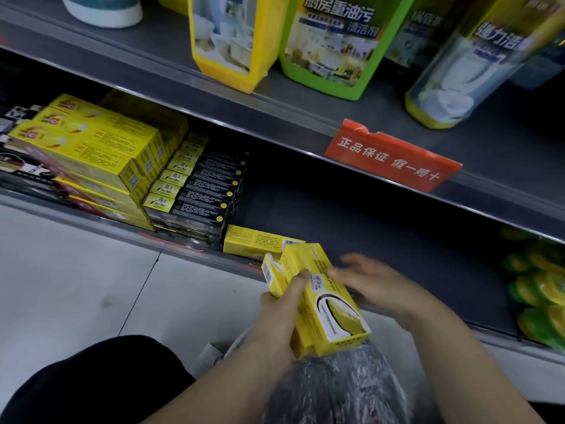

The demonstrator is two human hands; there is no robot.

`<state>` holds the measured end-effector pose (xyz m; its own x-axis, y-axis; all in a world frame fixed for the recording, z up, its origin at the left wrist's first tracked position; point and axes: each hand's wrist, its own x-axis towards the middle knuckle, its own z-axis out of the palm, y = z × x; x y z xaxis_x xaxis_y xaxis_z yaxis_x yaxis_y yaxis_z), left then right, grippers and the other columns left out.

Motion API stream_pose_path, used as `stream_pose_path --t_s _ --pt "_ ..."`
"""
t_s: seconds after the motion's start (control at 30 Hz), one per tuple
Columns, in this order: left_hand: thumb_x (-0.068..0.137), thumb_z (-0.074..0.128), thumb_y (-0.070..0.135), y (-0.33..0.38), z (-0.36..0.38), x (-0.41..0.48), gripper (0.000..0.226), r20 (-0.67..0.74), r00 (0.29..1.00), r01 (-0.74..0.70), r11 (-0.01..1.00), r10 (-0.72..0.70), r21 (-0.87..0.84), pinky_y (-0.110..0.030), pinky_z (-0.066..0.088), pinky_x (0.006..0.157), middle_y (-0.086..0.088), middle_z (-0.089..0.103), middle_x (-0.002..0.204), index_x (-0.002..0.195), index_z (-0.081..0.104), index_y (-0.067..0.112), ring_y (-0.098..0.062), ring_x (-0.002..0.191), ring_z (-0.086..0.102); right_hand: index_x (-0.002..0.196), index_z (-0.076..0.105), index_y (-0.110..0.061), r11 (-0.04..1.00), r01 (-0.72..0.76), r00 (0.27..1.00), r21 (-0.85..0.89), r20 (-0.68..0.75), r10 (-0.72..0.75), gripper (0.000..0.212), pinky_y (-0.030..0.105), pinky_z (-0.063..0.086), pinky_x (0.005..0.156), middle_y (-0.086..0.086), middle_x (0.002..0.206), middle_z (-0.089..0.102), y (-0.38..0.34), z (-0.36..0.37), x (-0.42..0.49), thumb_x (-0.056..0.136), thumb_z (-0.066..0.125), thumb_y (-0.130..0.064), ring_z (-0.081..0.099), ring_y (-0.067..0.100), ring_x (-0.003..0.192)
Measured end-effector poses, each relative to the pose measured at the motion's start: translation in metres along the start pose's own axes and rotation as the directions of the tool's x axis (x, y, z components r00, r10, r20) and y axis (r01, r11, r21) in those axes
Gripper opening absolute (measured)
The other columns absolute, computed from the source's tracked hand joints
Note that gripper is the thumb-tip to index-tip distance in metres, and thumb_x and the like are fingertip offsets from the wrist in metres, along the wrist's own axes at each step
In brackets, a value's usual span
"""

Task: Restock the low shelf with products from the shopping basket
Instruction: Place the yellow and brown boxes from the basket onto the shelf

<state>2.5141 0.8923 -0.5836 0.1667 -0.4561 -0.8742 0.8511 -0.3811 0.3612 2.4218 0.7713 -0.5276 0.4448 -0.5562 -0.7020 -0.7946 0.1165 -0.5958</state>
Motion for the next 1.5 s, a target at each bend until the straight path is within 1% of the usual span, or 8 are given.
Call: stream_pose_path --t_s 0.1,0.3,0.53,0.7,0.87,1.03,1.27,1.5 --pt "0.070 0.072 0.051 0.002 0.003 -0.002 0.066 0.137 0.989 -0.050 0.999 0.050 -0.005 -0.041 0.058 0.066 -0.010 0.070 0.107 0.123 0.053 0.017 -0.029 0.090 0.070 0.113 0.060 -0.015 0.966 0.012 0.985 0.258 0.162 -0.056 0.050 0.030 0.055 0.080 0.001 0.109 0.070 0.015 0.003 -0.027 0.068 0.071 -0.034 0.069 0.017 0.095" --pt "0.091 0.047 0.051 0.000 0.001 -0.005 0.044 0.118 0.989 -0.087 0.996 0.084 0.023 -0.037 0.057 0.066 -0.009 0.071 0.102 0.121 0.055 0.021 -0.028 0.088 0.070 0.109 0.064 -0.012 0.875 0.189 0.981 0.446 -0.043 -0.190 0.032 0.023 0.054 0.066 0.004 0.099 0.073 0.006 -0.004 -0.026 0.077 0.065 -0.014 0.069 0.016 0.082" --pt "0.094 0.039 0.044 0.003 -0.009 -0.010 0.023 -0.135 0.964 -0.235 0.972 0.230 -0.022 -0.054 0.049 0.090 -0.009 0.062 0.101 0.109 0.046 0.028 -0.033 0.094 0.061 0.136 0.045 -0.025 0.756 0.404 0.786 -0.515 -0.228 -0.575 0.057 0.036 0.040 0.098 0.003 0.130 0.051 -0.050 0.002 0.064 0.084 0.064 -0.011 0.050 0.023 0.112" --pt "0.093 0.039 0.040 0.017 -0.020 -0.010 0.020 -0.215 0.930 -0.327 0.939 0.298 -0.111 -0.053 0.052 0.085 -0.009 0.060 0.100 0.106 0.047 0.027 -0.030 0.092 0.062 0.137 0.042 -0.031 0.609 0.338 0.881 -0.718 0.013 -0.473 0.054 0.041 0.029 0.107 -0.001 0.139 0.046 -0.057 0.042 0.126 0.088 0.061 -0.020 0.041 0.027 0.125" --pt "0.094 0.039 0.039 0.021 -0.024 -0.010 0.020 -0.235 0.937 -0.299 0.942 0.259 -0.155 -0.049 0.052 0.084 -0.008 0.060 0.095 0.108 0.044 0.024 -0.028 0.088 0.060 0.145 0.024 -0.038 0.758 0.263 0.955 -0.598 0.052 -0.291 0.065 0.042 0.022 0.112 0.000 0.150 0.026 -0.032 0.059 0.142 0.088 0.055 -0.048 0.023 0.027 0.135" --pt "0.095 0.040 0.038 0.023 -0.018 -0.006 0.017 -0.247 0.933 -0.300 0.946 0.263 -0.125 -0.047 0.051 0.082 -0.002 0.056 0.088 0.107 0.041 0.025 -0.022 0.082 0.057 0.148 0.013 -0.035 0.777 0.247 0.962 -0.579 0.049 -0.268 0.098 0.040 0.028 0.107 0.001 0.148 0.024 -0.013 0.055 0.129 0.073 0.076 -0.028 0.020 0.026 0.134" --pt "0.095 0.051 0.028 0.034 -0.016 0.004 0.012 -0.169 0.929 -0.359 0.911 0.329 -0.204 -0.034 0.051 0.075 0.002 0.068 0.091 0.104 0.058 0.023 -0.015 0.084 0.064 0.109 0.064 -0.031 0.928 0.363 0.911 -0.088 -0.175 -0.373 0.023 0.018 0.037 0.089 -0.012 0.113 0.056 -0.030 0.043 0.083 0.094 0.049 -0.040 0.053 0.006 0.111" --pt "0.096 0.051 0.024 0.044 -0.015 0.003 0.016 0.121 0.903 -0.407 0.910 0.413 -0.071 -0.022 0.055 0.061 0.004 0.075 0.078 0.094 0.066 0.021 -0.010 0.072 0.069 0.109 0.059 -0.025 0.932 0.265 0.955 0.249 0.065 -0.289 0.021 0.024 0.055 0.070 -0.004 0.101 0.071 -0.025 0.029 0.036 0.089 0.061 -0.020 0.070 0.012 0.085"
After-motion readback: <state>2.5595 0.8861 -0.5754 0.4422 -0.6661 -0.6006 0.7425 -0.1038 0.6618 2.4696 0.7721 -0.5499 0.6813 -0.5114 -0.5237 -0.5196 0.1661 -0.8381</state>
